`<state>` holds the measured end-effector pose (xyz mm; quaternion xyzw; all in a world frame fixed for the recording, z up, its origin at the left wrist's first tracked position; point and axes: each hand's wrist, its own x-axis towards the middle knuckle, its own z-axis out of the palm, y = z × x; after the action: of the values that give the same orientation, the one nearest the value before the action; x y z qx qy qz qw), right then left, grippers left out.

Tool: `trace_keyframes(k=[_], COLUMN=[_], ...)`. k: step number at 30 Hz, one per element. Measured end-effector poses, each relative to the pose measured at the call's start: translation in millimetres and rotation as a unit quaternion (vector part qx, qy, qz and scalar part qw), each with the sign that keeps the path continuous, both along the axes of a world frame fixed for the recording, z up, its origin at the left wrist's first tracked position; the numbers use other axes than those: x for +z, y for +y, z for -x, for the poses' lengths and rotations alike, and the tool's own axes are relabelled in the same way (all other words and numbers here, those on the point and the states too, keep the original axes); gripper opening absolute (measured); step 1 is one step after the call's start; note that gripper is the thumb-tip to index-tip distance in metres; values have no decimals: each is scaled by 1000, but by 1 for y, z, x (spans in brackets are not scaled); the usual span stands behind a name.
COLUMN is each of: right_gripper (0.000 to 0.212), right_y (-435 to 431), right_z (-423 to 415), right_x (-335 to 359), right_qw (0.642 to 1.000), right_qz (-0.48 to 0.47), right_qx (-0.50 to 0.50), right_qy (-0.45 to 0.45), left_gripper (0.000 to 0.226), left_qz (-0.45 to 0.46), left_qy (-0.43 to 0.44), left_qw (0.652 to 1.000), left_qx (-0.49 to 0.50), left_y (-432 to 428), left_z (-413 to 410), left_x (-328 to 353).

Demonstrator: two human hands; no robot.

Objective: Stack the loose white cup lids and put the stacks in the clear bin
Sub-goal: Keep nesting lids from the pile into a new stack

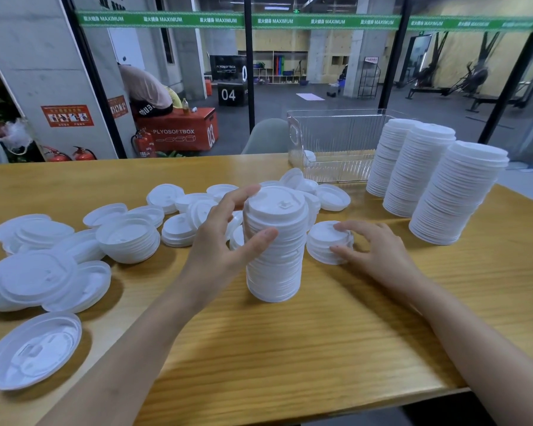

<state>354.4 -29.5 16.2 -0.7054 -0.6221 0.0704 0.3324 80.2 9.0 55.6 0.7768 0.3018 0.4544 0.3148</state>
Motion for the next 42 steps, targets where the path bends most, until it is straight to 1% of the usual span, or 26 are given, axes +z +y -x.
trace_keyframes(k=[2, 3, 6, 8, 10, 14, 17, 19, 23, 31, 35, 38, 40, 42], right_gripper=[32, 33, 46, 39, 30, 34, 39, 42, 45, 43, 48, 51, 51, 54], right_y=[0, -1, -6, -9, -11, -11, -9, -9, -10, -10, -10, -9, -6, -4], right_z=[-1, -1, 7, 19, 33, 60, 70, 71, 69, 68, 64, 48, 32, 16], right_x=[3, 5, 19, 34, 50, 67, 70, 69, 66, 61, 61, 61, 51, 32], right_qw=[998, 996, 979, 962, 951, 949, 960, 964, 963, 960, 962, 965, 972, 984], right_qz=[-34, -46, -89, -127, -148, -154, -136, -125, -121, -130, -144, -166, -170, -140], right_qx=[-6, -6, 15, 51, 97, 177, 195, 202, 214, 226, 210, 172, 137, 100], right_qy=[49, 77, 181, 238, 255, 213, 147, 121, 113, 105, 100, 112, 90, 41], left_gripper=[67, 68, 70, 69, 67, 62, 59, 56, 52, 42, 42, 43, 43, 43], left_qz=[0, 0, -5, -12, -23, -50, -67, -82, -109, -145, -145, -145, -146, -148], left_qy=[-2, -3, -6, -16, -29, -38, -36, -32, -22, -20, -17, -17, -18, -17], left_qw=[1000, 1000, 1000, 1000, 999, 997, 996, 995, 993, 989, 989, 989, 989, 988], left_qx=[-2, -3, -3, 5, 20, 46, 53, 50, 41, 32, 34, 32, 32, 34], left_y=[0, 0, -1, -1, -1, -1, 0, 0, -1, -2, -2, -2, -2, -2], left_z=[0, 0, 0, 1, 4, 11, 14, 15, 13, 11, 11, 11, 11, 11], left_x=[1, 1, 0, -1, -2, -5, -7, -7, -7, -9, -10, -10, -10, -10])
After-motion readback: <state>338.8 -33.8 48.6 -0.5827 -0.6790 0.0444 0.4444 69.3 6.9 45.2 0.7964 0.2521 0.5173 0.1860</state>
